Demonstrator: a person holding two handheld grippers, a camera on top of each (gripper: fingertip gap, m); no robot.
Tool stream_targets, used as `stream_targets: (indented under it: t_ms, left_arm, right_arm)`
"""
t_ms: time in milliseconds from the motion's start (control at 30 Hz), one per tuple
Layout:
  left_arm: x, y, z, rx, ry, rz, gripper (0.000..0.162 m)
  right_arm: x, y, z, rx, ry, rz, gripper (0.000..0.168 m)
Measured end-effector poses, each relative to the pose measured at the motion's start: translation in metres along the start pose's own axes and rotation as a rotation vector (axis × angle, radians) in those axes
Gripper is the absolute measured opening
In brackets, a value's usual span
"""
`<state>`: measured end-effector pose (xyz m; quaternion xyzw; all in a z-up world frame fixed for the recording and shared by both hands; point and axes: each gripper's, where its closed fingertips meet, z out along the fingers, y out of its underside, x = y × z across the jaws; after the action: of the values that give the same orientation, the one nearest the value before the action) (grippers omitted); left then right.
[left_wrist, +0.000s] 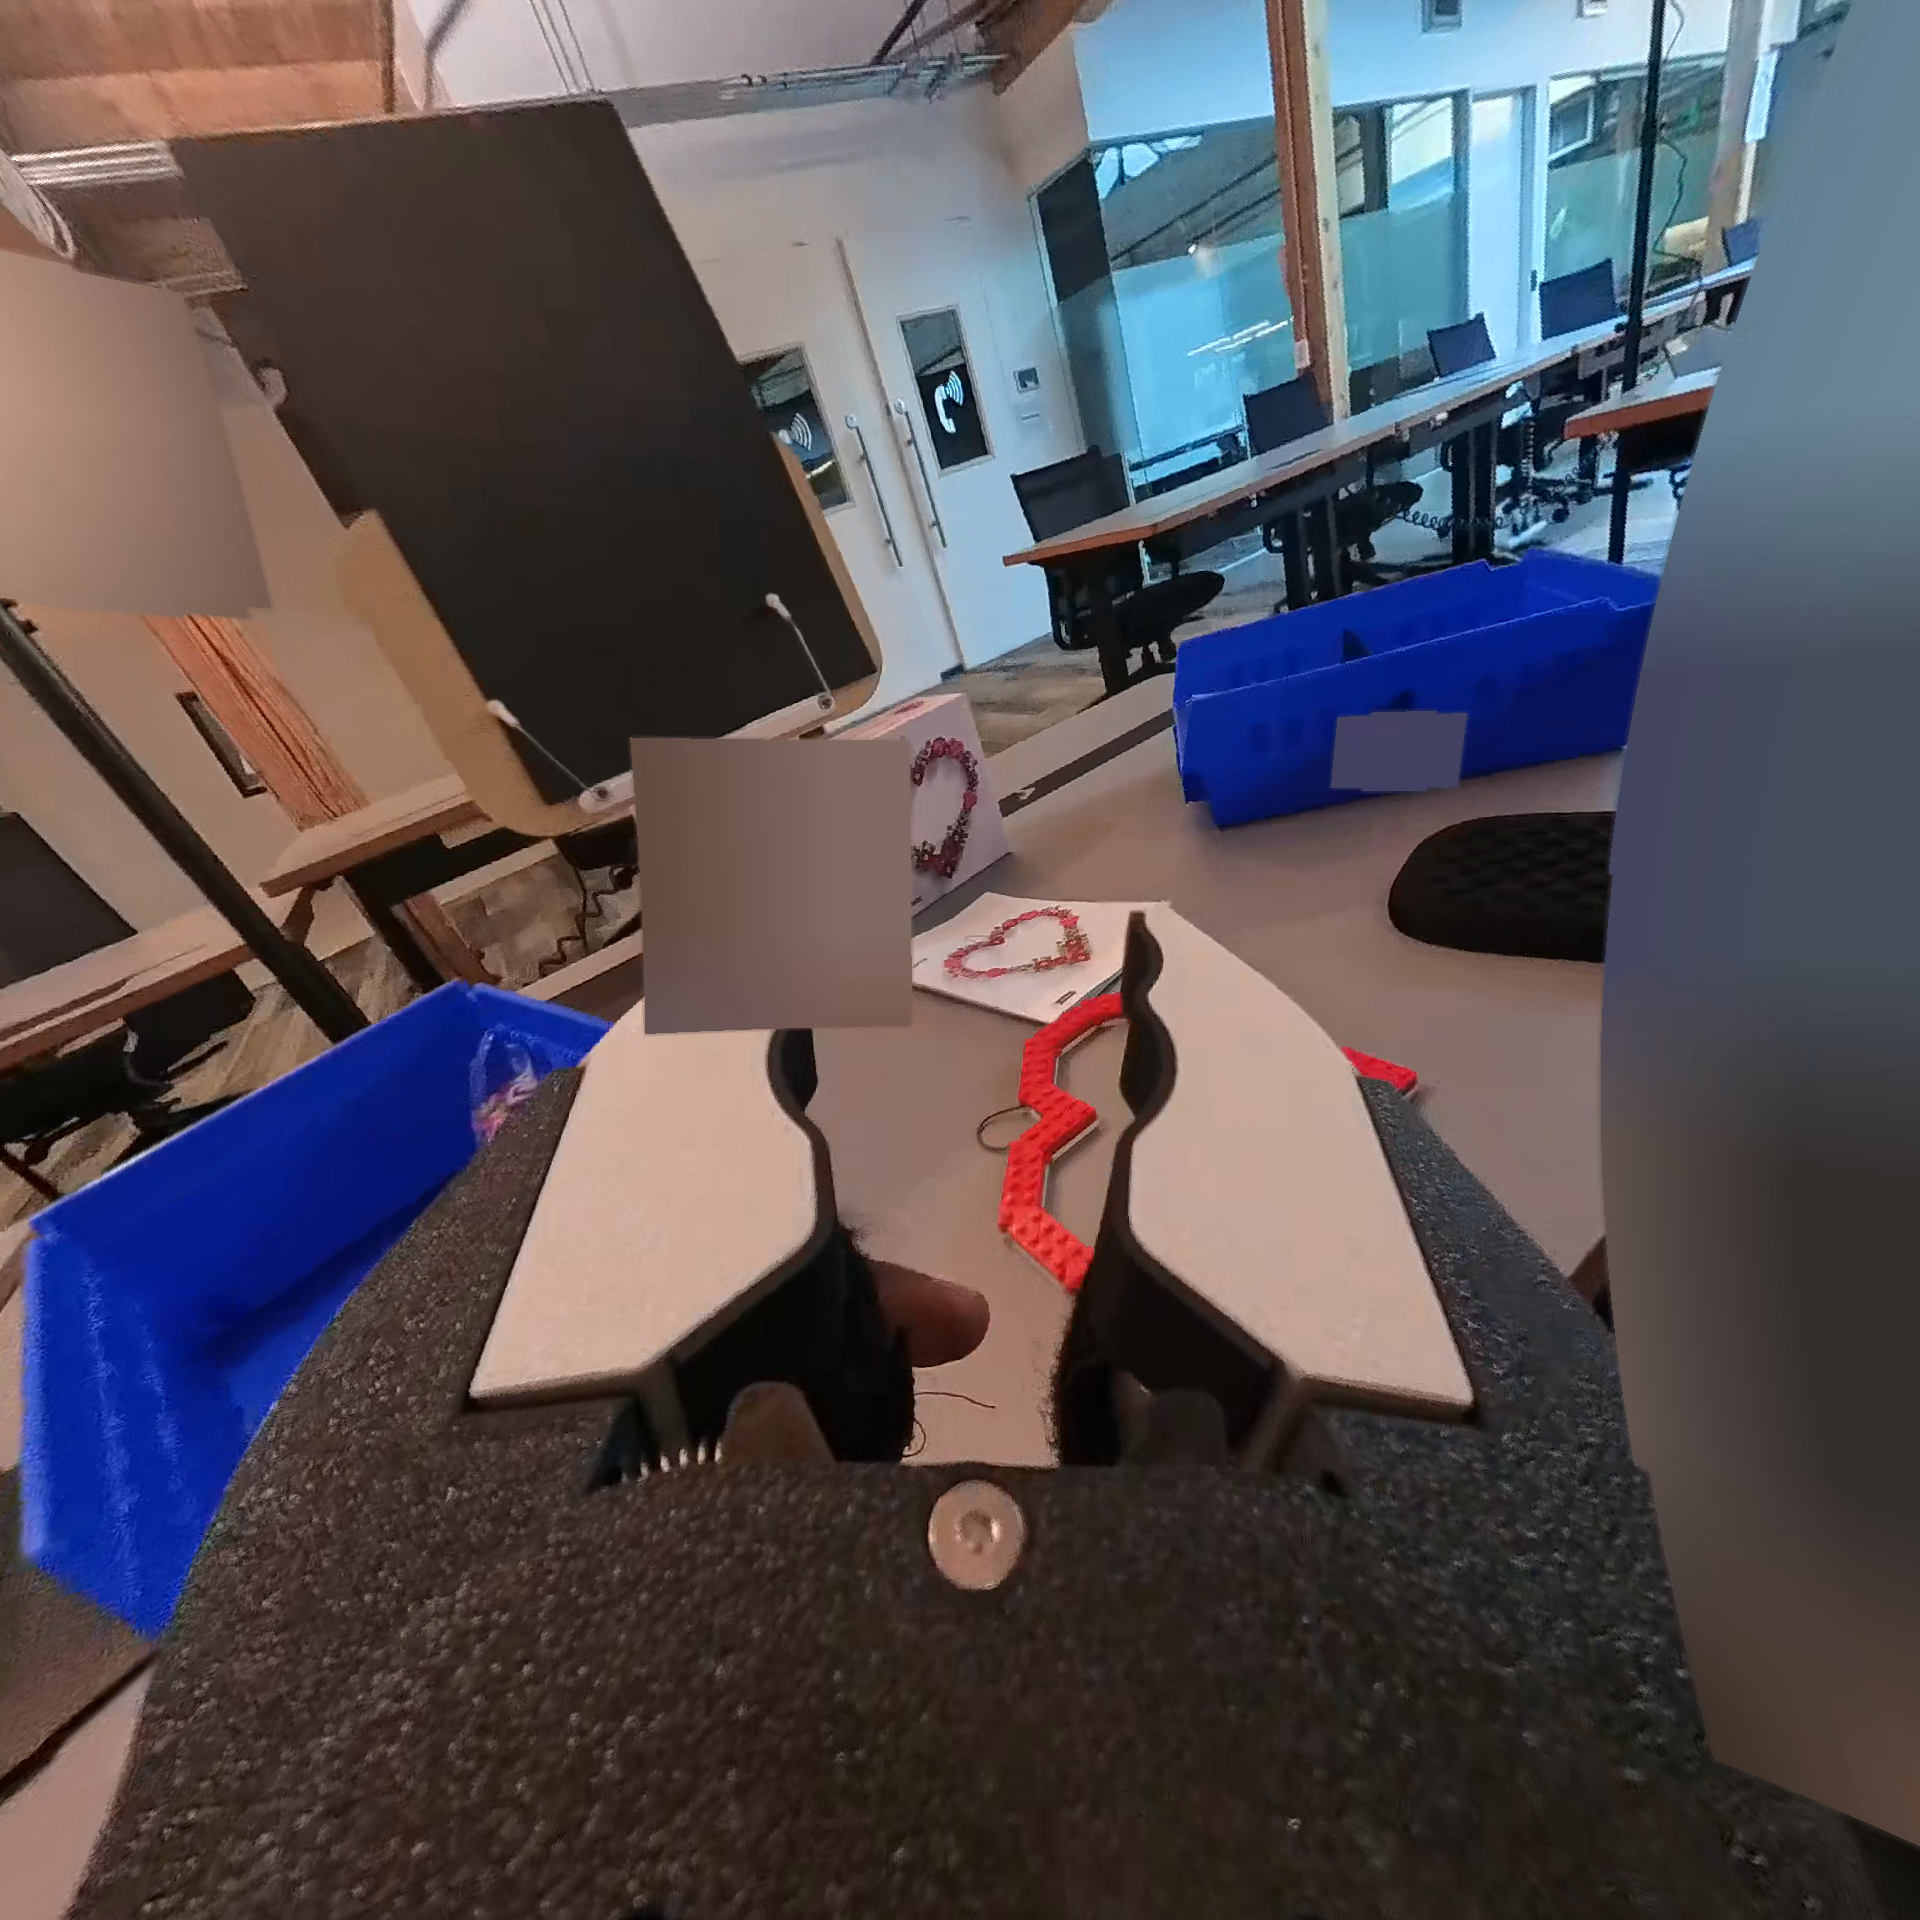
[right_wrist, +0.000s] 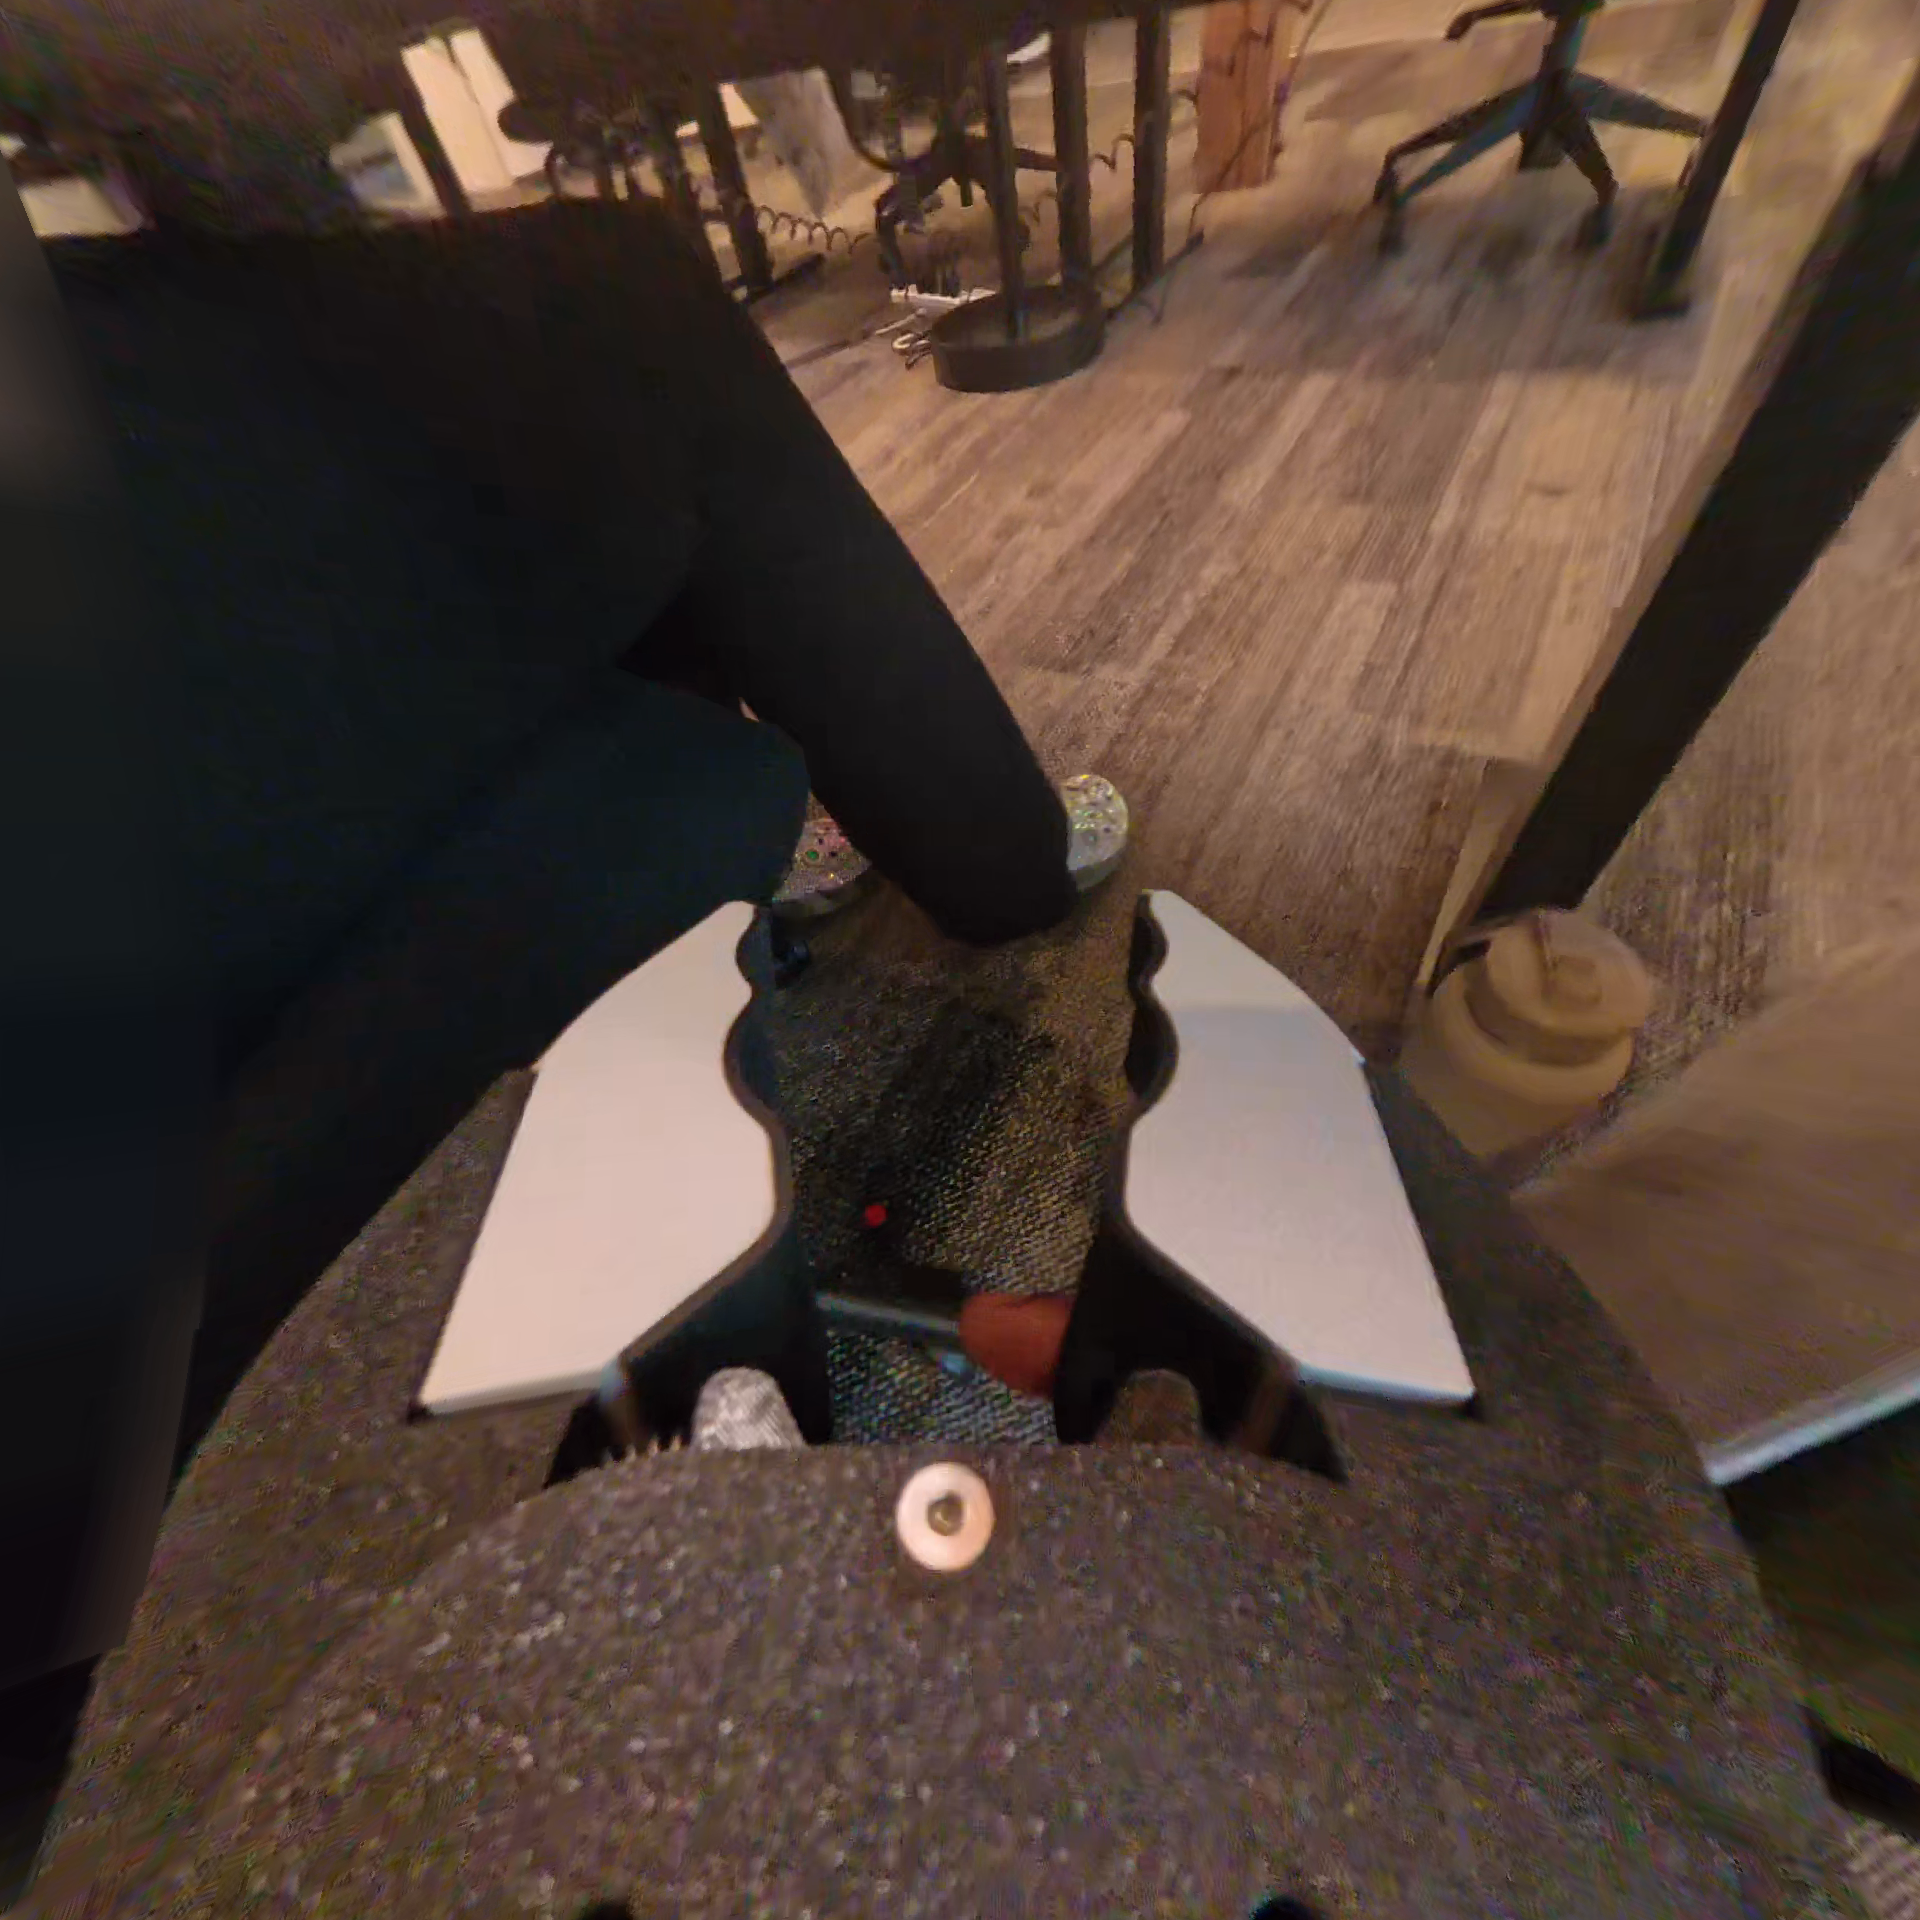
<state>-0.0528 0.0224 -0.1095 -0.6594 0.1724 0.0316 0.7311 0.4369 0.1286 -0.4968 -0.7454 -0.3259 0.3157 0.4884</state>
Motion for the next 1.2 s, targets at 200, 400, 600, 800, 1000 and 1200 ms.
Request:
stream_targets:
  t_ms: [200, 400, 600, 800, 1000, 1200]
  left_arm:
    - [-0.018, 0.031, -0.040, -0.062, -0.102, -0.033, 0.057]
    - [-0.036, 0.063, -0.097, -0.130, -0.265, -0.133, 0.057]
    - [-0.046, 0.080, -0.164, -0.190, -0.443, -0.190, 0.058]
    - [-0.045, 0.085, -0.222, -0.250, -0.620, -0.202, 0.058]
    - [-0.050, 0.082, -0.251, -0.394, -0.739, -0.097, 0.058]
    - [-0.049, 0.071, -0.245, -0.421, -0.742, -0.051, 0.059]
  right_arm:
    - [-0.031, 0.005, 0.032, -0.118, -0.096, -0.118, 0.067]
    - [-0.057, 0.081, 0.083, -0.338, -0.278, -0.187, 0.064]
    - [-0.091, 0.199, 0.138, -0.557, -0.486, -0.302, 0.052]
    - [-0.109, 0.324, 0.207, -0.720, -0.561, -0.294, 0.047]
    - [-0.095, 0.404, 0.252, -0.811, -0.385, -0.193, 0.045]
    - [-0.104, 0.433, 0.257, -0.869, -0.431, -0.216, 0.045]
